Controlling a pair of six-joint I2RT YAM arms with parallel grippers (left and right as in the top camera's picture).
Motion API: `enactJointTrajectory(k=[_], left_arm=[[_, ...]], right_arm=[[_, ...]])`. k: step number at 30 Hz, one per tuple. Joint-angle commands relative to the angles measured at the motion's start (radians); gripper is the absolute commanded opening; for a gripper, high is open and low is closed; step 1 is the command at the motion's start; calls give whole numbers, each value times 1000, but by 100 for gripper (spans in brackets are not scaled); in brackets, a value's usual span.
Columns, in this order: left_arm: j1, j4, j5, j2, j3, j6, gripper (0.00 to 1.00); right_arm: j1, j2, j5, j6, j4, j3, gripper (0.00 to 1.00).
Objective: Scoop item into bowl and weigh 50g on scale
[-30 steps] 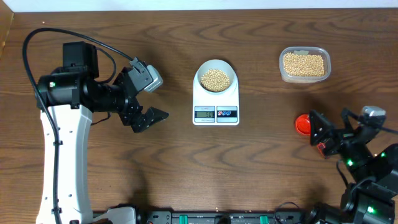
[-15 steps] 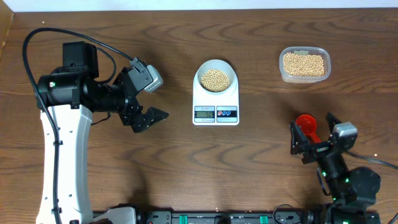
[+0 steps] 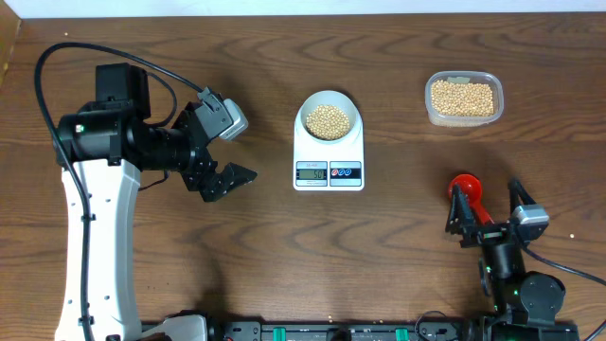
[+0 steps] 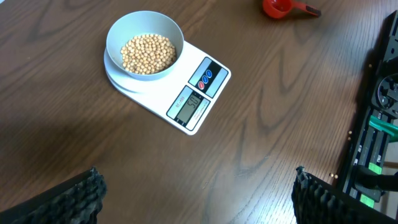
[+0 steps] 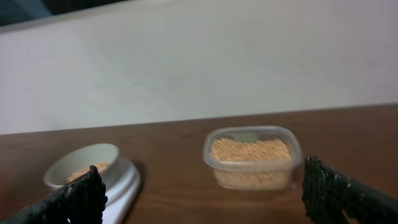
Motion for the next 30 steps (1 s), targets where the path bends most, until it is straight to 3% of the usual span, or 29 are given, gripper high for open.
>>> enactJointTrajectory(k=[1,12,16,30], left_arm=[[3,-4,1,0,-5,9,98],[3,-4,1,0,-5,9,98],[3,-4,1,0,-5,9,98],[3,-4,1,0,-5,9,98]], right_arm=[[6,-9,101,12,-26,-2,99],[6,-9,115,-10,-154,-2,99],[15,-9,117,-80,-154,-2,99],[69,-9,134,-94,-157,-2,99]])
